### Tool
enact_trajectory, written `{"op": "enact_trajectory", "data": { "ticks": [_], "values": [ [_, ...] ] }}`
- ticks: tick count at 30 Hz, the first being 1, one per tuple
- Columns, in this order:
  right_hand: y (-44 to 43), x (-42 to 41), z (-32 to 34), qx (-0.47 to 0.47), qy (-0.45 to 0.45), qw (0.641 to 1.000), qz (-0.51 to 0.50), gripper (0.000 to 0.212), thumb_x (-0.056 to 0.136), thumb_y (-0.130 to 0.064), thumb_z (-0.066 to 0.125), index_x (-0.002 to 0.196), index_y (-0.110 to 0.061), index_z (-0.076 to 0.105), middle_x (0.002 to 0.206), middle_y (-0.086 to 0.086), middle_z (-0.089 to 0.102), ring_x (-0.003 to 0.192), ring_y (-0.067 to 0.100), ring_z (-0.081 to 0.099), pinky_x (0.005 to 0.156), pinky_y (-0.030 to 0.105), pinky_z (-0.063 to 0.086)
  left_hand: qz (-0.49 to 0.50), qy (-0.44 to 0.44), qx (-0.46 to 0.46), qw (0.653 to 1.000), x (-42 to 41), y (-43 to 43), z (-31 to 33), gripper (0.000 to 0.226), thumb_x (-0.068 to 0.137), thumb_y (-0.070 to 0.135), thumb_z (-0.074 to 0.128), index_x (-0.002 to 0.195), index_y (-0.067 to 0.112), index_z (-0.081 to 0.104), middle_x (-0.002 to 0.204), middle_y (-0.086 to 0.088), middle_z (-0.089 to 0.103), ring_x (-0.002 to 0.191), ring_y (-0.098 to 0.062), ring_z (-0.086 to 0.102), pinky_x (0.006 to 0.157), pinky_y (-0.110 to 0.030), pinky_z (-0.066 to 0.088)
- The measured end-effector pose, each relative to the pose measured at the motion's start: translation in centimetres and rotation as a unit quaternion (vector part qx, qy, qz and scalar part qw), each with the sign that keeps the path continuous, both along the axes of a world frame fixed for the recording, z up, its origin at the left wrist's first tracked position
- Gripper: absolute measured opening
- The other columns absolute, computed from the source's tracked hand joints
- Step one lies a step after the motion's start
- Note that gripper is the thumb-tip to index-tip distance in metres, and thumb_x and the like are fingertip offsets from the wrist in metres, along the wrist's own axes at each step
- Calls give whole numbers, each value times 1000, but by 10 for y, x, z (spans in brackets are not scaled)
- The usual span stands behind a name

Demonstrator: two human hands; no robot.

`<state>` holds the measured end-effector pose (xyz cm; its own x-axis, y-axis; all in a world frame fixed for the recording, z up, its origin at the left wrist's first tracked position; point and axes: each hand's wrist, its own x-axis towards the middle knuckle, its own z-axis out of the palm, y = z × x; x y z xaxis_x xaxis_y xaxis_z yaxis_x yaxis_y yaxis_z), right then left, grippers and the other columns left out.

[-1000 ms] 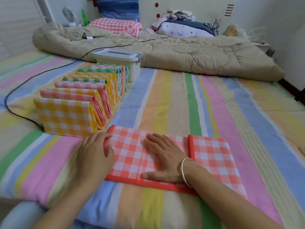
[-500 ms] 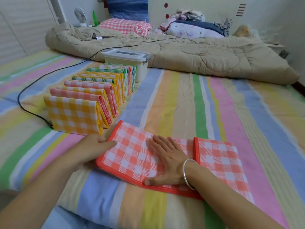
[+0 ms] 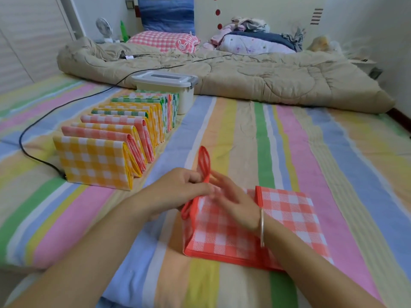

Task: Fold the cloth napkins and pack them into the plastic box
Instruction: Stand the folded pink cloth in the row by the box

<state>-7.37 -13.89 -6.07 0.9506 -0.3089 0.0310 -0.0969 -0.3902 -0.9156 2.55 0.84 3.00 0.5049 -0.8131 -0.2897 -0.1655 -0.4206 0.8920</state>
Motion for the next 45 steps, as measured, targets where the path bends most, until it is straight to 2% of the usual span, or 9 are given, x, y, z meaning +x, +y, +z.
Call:
{"op": "enact_trajectory", "data": {
  "ticks": [3, 6, 13, 18, 23, 32, 38, 42, 45],
  "values": [
    [-11, 0, 21, 153, -19, 977, -150, 59, 89, -65, 43, 116, -18, 65, 98, 1, 72, 86, 15, 67, 76, 35, 53, -35, -70, 33, 996, -20, -20, -3, 40, 90, 16, 68, 58, 14, 45, 41, 2, 43, 36, -12, 47, 43, -18, 38],
    [-20, -7, 39, 60, 34, 969, -239, 51, 96, -58, 42, 97, -13, 65, 73, 3, 67, 57, 16, 60, 59, 32, 47, -74, -170, 78, 980, -40, -36, -16, 30, 85, 25, 64, 59, 12, 54, 45, -5, 58, 50, -21, 62, 56, -22, 47],
    [-41, -21, 27, -229, 107, 922, -292, 12, 92, -27, 59, 92, -19, 68, 69, -11, 58, 76, 17, 58, 68, 27, 41, -88, -328, 158, 927, -67, -56, -48, 35, 86, 52, 58, 77, 18, 56, 75, 3, 62, 81, -20, 62, 65, -31, 45],
    [-43, -26, 6, -193, 119, 924, -307, 11, 89, -24, 61, 87, -21, 72, 68, -1, 71, 71, 21, 68, 75, 34, 55, 19, -392, -54, 918, -52, -45, -68, 14, 94, 38, 52, 90, 28, 61, 86, 14, 65, 90, -9, 59, 83, -34, 49],
    [-39, -28, -3, -207, 98, 919, -321, 16, 91, -25, 61, 95, -23, 76, 79, -2, 74, 78, 18, 68, 75, 27, 52, -183, -424, -30, 887, -24, -36, -96, 72, 93, 65, 21, 158, 34, 19, 165, 16, 8, 150, 2, -4, 123, -27, -2],
    [-42, -62, 13, -163, 21, 952, -256, 33, 93, -4, 50, 115, -21, 67, 101, -5, 67, 87, 14, 65, 83, 31, 52, -273, -508, 109, 810, -34, -38, -99, 104, 71, 92, 8, 153, 36, -23, 159, 14, -32, 146, -14, -33, 122, -40, -16],
    [-39, -107, -4, -434, 224, 868, -91, 93, 78, -70, -13, 156, -23, 9, 161, -7, -1, 151, 18, -3, 119, 38, -6, -286, -474, 134, 822, -33, -45, -96, 108, 75, 92, 34, 153, 41, -22, 158, 19, -32, 147, -16, -31, 123, -46, -12],
    [-34, -108, -28, -461, 216, 850, -136, 76, 100, -58, 3, 143, -12, 47, 149, 8, 45, 137, 31, 40, 109, 43, 14, -303, -455, 123, 828, -33, -50, -94, 110, 73, 91, 41, 148, 48, -27, 155, 24, -36, 143, -12, -38, 122, -53, -10],
    [-33, -106, -34, -465, 219, 846, -140, 73, 101, -56, 7, 141, -12, 49, 147, 8, 47, 136, 31, 42, 107, 46, 17, -325, -437, 138, 827, -32, -54, -90, 106, 76, 88, 45, 147, 53, -25, 156, 23, -35, 144, -13, -37, 120, -58, -9]
  ]
}}
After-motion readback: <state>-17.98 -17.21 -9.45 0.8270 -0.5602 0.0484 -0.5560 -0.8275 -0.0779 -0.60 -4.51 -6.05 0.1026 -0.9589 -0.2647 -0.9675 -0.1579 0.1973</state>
